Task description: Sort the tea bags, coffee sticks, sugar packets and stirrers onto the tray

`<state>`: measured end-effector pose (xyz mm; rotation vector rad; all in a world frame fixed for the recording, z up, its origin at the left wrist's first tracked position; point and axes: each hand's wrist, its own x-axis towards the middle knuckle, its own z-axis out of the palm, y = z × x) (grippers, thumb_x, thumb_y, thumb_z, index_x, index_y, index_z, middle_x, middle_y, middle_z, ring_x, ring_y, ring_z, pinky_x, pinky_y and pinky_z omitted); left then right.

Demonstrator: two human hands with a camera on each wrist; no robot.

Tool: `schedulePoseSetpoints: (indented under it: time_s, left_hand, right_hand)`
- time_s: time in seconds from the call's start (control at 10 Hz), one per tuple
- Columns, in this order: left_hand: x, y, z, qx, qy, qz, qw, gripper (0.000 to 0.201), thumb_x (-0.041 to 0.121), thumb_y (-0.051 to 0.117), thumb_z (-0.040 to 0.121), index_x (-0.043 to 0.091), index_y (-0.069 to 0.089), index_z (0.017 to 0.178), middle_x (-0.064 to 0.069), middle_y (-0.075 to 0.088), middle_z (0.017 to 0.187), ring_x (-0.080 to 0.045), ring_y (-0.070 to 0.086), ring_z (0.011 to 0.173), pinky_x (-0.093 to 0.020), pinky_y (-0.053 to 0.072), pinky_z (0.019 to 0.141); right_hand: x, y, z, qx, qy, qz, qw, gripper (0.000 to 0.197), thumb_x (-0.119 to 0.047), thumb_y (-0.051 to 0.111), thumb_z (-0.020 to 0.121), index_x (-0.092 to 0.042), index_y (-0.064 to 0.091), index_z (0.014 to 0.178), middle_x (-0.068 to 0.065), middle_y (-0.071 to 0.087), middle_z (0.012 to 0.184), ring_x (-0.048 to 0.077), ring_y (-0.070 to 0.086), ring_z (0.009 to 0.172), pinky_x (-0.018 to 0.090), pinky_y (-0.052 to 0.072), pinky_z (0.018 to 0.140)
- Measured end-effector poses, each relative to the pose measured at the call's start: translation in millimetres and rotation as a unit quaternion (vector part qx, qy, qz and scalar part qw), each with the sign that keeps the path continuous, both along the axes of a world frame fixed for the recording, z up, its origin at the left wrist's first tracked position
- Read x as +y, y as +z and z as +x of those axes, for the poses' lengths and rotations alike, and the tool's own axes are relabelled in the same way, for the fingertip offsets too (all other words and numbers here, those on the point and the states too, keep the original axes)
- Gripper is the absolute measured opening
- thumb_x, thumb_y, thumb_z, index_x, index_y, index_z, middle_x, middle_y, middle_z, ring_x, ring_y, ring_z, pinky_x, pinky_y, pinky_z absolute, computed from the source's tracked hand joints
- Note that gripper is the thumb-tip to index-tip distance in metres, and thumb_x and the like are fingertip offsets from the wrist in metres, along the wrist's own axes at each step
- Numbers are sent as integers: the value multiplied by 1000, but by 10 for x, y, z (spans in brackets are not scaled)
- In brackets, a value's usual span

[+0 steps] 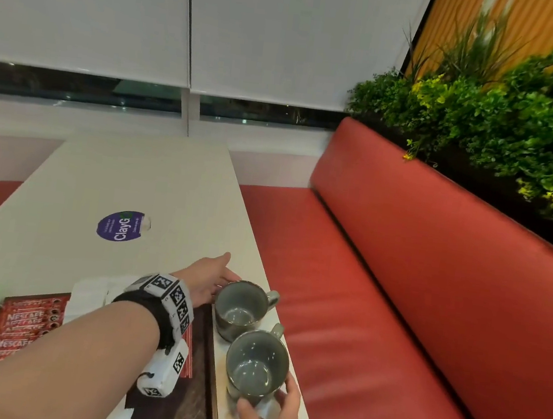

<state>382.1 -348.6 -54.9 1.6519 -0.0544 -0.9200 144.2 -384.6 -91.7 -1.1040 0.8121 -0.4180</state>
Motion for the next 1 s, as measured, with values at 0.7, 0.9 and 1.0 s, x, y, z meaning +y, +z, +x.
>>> schedulePoseSetpoints:
  time_s: [0.7, 0.9, 1.0]
  left_hand:
    - [-77, 46, -49, -31, 12, 7, 999, 70, 52, 23, 100, -1, 67, 90, -15, 64, 85, -23, 57, 79, -31, 46, 70]
    - [47, 94, -76, -39, 4, 8, 999, 72, 56, 23, 98, -2, 63, 106, -15, 63, 100, -23, 57, 93, -38, 44, 99]
    - [221, 293, -110, -117, 44, 29, 992, 63, 53, 27, 99, 2, 60, 116, -13, 61, 119, -26, 55, 113, -40, 38, 107]
  right_hand:
    - [81, -60, 92, 105, 17, -108, 988, 72, -3, 81, 68, -19, 35, 120, 0, 58, 100, 14, 60, 83, 10, 39, 62]
    - [65, -30, 38, 109, 23, -105, 988, 68, -10, 81, 71, -24, 32, 116, 3, 54, 105, 20, 58, 84, 24, 41, 72]
    - [42, -56, -41, 125, 24, -73, 989, 53, -10, 78, 75, -19, 40, 111, 7, 57, 100, 28, 63, 78, 40, 50, 84]
